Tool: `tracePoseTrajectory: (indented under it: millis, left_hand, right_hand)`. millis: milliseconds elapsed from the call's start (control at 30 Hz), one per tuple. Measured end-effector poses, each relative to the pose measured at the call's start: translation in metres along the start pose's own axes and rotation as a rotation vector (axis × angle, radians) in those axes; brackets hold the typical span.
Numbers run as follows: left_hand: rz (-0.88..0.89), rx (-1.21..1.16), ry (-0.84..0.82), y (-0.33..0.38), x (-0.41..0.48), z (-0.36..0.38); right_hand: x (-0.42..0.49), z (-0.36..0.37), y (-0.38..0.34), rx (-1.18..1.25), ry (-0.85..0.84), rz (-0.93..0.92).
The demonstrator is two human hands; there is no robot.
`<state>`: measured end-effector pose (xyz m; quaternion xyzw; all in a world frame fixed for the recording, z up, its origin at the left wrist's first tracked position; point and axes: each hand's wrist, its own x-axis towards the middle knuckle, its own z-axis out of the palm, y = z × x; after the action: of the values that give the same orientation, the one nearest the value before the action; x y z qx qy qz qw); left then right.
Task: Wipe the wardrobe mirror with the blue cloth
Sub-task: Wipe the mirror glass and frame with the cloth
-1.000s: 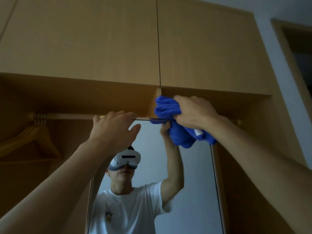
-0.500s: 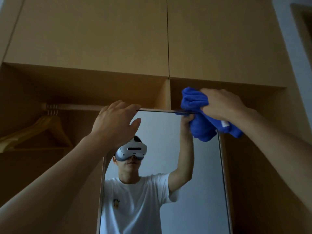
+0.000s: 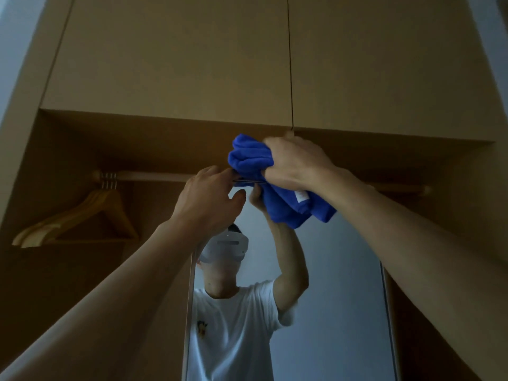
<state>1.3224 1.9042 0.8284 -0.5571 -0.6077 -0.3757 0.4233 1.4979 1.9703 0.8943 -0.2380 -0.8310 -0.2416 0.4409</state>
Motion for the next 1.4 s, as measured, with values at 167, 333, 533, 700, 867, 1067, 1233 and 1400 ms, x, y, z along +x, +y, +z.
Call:
tracePoseTrajectory:
  millis: [167,333,533,700,867,1067,1233,1400]
  left_hand:
    - [0.015,0.027,-0.014,-0.008,-0.006,-0.003]
    - [-0.108,0.049,-0.082,-0.006,-0.013,-0.001]
    - [-0.179,-0.156,-0.04,-0.008,-0.012,-0.004]
    - [-0.203,-0.235,-0.05,-0.013,-0.012,-0.009]
    - [-0.2,-0.309,-0.069,-0.018,-0.02,-0.007]
    - [-0.233,-0.254,-0.025,-0.022,-0.022,-0.01]
    - [-0.301,-0.453,-0.13,-0.024,-0.035,-0.021]
    - [-0.338,-0.56,-0.146,-0.021,-0.036,-0.028]
  right_hand:
    - [-0.013,-0.005,0.033,0.072,-0.028,0.063]
    - [-0.043,-0.015,0.1,-0.117,-0.031,0.27]
    - [-0.038,-0.012,0.083,-0.124,-0.024,0.265]
    - [-0.002,0.002,0.001,-0.02,-0.015,0.077]
    - [0.012,0.011,-0.032,0.055,0.005,-0.045]
    - [-0.003,0.003,0.02,-0.01,-0.012,0.108]
    - [-0.014,-0.006,0.035,-0.147,-0.04,0.199]
    - [0.003,0.001,-0.025,-0.054,-0.04,0.098]
